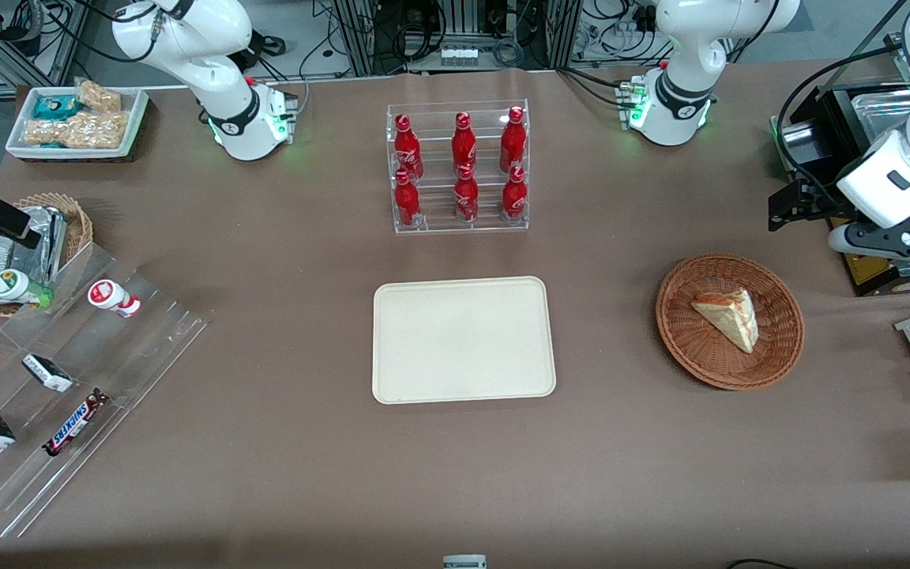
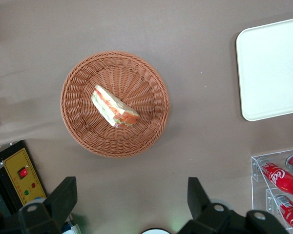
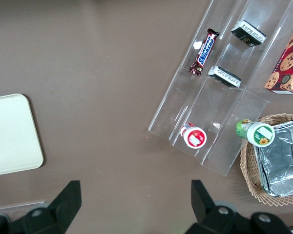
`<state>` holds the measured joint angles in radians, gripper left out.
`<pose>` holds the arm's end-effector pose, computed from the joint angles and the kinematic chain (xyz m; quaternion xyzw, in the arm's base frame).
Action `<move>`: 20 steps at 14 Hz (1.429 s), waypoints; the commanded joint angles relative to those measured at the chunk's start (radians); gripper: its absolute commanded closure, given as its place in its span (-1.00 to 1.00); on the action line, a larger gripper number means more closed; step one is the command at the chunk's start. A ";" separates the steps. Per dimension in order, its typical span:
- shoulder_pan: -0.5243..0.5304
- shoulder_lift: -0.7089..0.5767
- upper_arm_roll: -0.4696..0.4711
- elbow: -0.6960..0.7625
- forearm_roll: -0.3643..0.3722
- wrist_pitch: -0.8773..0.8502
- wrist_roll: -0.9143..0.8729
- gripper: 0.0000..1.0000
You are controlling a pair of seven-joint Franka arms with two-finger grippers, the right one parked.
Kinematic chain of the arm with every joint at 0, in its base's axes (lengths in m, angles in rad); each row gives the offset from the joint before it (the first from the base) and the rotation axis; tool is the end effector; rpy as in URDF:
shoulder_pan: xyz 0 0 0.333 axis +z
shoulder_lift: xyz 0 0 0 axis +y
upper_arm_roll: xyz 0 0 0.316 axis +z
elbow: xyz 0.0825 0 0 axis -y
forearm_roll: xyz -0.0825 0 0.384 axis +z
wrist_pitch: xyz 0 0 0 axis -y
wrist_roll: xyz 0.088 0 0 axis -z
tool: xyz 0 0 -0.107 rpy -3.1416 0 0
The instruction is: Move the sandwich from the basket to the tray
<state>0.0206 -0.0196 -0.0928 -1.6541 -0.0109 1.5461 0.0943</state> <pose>0.5415 -0.0408 0.5941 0.9956 -0.0829 -0.0442 0.0050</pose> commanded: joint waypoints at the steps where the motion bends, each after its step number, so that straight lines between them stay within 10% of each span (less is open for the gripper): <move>1: -0.002 -0.016 0.004 0.010 0.012 -0.023 -0.007 -1.00; 20: 0.019 0.069 0.010 -0.224 0.041 0.144 -0.131 -1.00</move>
<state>0.0362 0.0649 -0.0798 -1.7758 0.0060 1.5939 -0.0197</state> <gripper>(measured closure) 0.000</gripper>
